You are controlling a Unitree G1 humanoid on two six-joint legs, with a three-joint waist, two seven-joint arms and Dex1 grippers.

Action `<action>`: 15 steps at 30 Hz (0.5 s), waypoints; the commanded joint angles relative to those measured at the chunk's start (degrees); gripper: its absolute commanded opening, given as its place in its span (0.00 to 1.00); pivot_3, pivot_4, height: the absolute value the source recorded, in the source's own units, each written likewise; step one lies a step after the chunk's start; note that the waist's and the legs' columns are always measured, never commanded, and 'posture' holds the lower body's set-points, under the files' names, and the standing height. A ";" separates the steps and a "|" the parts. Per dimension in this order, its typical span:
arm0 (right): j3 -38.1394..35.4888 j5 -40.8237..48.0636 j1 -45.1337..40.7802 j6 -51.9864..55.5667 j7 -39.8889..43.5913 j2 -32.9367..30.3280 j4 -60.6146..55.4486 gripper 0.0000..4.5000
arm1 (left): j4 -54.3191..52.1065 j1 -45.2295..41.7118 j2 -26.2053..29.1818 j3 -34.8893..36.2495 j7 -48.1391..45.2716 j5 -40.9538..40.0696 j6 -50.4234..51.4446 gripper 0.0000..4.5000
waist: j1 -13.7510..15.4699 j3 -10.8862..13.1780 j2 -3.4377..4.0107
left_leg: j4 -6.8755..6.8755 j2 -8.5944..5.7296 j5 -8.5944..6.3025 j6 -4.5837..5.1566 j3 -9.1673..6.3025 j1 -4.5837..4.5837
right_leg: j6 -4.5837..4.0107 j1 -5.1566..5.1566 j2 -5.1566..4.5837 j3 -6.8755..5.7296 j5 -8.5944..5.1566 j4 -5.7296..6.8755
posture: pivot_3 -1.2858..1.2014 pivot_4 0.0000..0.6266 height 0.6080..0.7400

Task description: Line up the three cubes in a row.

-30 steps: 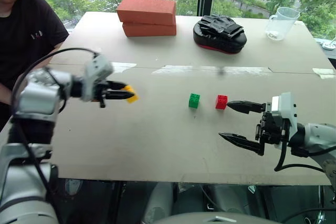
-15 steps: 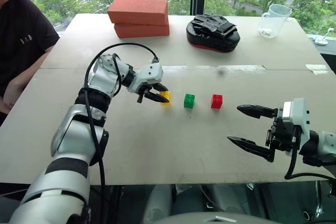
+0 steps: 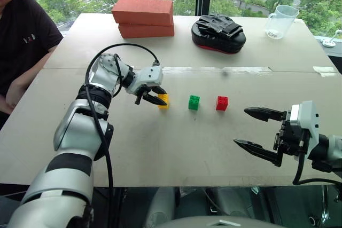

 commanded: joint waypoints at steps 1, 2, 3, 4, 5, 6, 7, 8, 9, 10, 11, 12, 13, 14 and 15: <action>-1.79 1.09 -0.43 0.11 -0.65 -0.64 -1.58 1.00 | 0.67 -2.07 -0.04 1.38 1.29 0.97 -1.59 0.28 | 0.00 0.00 0.00 | 0.00 0.00 0.00 0.00 0.00 0.00 | 0.00 0.00 0.00 0.00 0.00 0.00 | 0.52 0.24 0.98; -1.83 1.09 -0.39 0.14 -0.73 -0.67 -1.60 1.00 | 0.89 -2.12 -0.16 1.31 1.78 1.28 -1.98 0.28 | 0.00 0.00 0.00 | 0.00 0.00 0.00 0.00 0.00 0.00 | 0.00 0.00 0.00 0.00 0.00 0.00 | 0.52 0.24 0.98; -1.88 1.05 -0.34 0.15 -0.72 -0.73 -1.62 1.00 | 1.09 -2.18 -0.30 1.34 1.92 1.46 -2.06 0.28 | 0.00 0.00 0.00 | 0.00 0.00 0.00 0.00 0.00 0.00 | 0.00 0.00 0.00 0.00 0.00 0.00 | 0.52 0.24 0.98; -1.90 1.02 -0.31 0.14 -0.72 -0.79 -1.62 1.00 | 1.26 -2.24 -0.38 1.34 1.96 1.65 -2.14 0.28 | 0.01 0.00 0.00 | 0.00 0.00 0.00 0.00 0.00 0.00 | 0.00 0.00 0.00 0.00 0.00 0.00 | 0.52 0.24 0.98; -1.91 0.98 -0.32 0.13 -0.76 -0.83 -1.62 1.00 | 1.37 -2.29 -0.42 1.33 1.97 1.79 -2.24 0.28 | 0.00 0.00 0.00 | 0.00 0.00 0.00 0.00 0.00 0.00 | 0.00 0.00 0.00 0.00 0.00 0.00 | 0.52 0.24 0.98; -1.96 0.90 -0.43 0.11 -0.89 -0.85 -1.53 1.00 | 1.52 -2.39 -0.57 1.44 2.06 1.80 -2.19 0.28 | 0.00 0.00 0.00 | 0.00 0.00 0.00 0.00 0.00 0.00 | 0.00 0.00 0.00 0.00 0.00 0.00 | 0.52 0.24 0.98; -1.98 0.83 -0.53 0.10 -0.98 -0.88 -1.45 1.00 | 1.72 -2.60 -0.84 1.75 2.24 1.65 -1.85 0.28 | 0.00 0.00 0.00 | 0.00 0.00 0.00 0.00 0.00 0.00 | 0.00 0.00 0.00 0.00 0.00 0.00 | 0.52 0.24 0.98; -1.98 0.75 -0.58 0.10 -1.03 -0.92 -1.41 1.00 | 1.86 -2.75 -1.02 1.92 2.32 1.64 -1.74 0.28 | 0.02 0.00 0.00 | 0.00 0.00 0.00 0.00 0.00 0.00 | 0.00 0.00 0.00 0.00 0.00 0.00 | 0.52 0.24 0.98; -1.98 0.71 -0.60 0.11 -1.07 -0.97 -1.40 1.00 | 1.98 -2.85 -1.13 2.02 2.34 1.73 -1.79 0.28 | 0.03 0.00 0.00 | 0.00 0.00 0.00 0.00 0.00 0.00 | 0.00 0.00 0.00 0.00 0.00 0.00 | 0.52 0.24 0.98; -1.96 0.68 -0.59 0.14 -1.15 -1.03 -1.41 1.00 | 2.07 -2.90 -1.21 2.10 2.24 1.78 -1.77 0.28 | 0.02 0.00 0.00 | 0.01 0.00 0.00 0.00 0.00 0.00 | 0.00 0.00 0.00 0.00 0.00 0.01 | 0.52 0.24 0.98; -1.95 0.68 -0.58 0.15 -1.22 -1.09 -1.42 1.00 | 2.14 -2.90 -1.27 2.15 2.07 1.82 -1.73 0.39 | 0.02 0.00 0.00 | 0.01 0.00 0.00 0.00 0.00 0.00 | 0.00 0.00 0.00 0.00 0.00 0.01 | 0.52 0.24 0.98; -1.95 0.69 -0.57 0.17 -1.30 -1.12 -1.43 1.00 | 2.15 -2.83 -1.25 1.92 1.91 2.12 -1.94 0.39 | 0.01 0.00 0.00 | 0.01 0.00 0.00 0.00 0.00 0.00 | 0.00 0.00 0.00 -0.01 0.00 0.01 | 0.52 0.24 0.98; -1.95 0.71 -0.56 0.19 -1.36 -1.15 -1.44 1.00 | 2.09 -2.70 -1.24 1.75 2.18 2.42 -2.49 0.54 | 0.00 0.00 0.00 | 0.00 0.00 0.00 0.00 0.00 0.00 | 0.00 0.00 0.00 0.00 0.00 0.01 | 0.52 0.24 0.98; -1.97 0.75 -0.57 0.24 -1.42 -1.17 -1.42 1.00 | 2.08 -2.63 -1.32 1.89 2.43 2.37 -2.57 0.59 | 0.00 0.00 0.00 | 0.00 0.00 0.00 0.00 0.00 0.00 | 0.00 0.00 0.00 0.00 0.00 0.01 | 0.52 0.24 0.98; -1.99 0.78 -0.56 0.28 -1.46 -1.19 -1.39 1.00 | 2.06 -2.61 -1.39 2.04 2.54 2.29 -2.47 0.69 | 0.01 0.00 0.00 | 0.00 0.00 0.00 0.00 0.00 0.00 | 0.00 0.00 0.00 0.00 0.00 0.01 | 0.52 0.24 0.98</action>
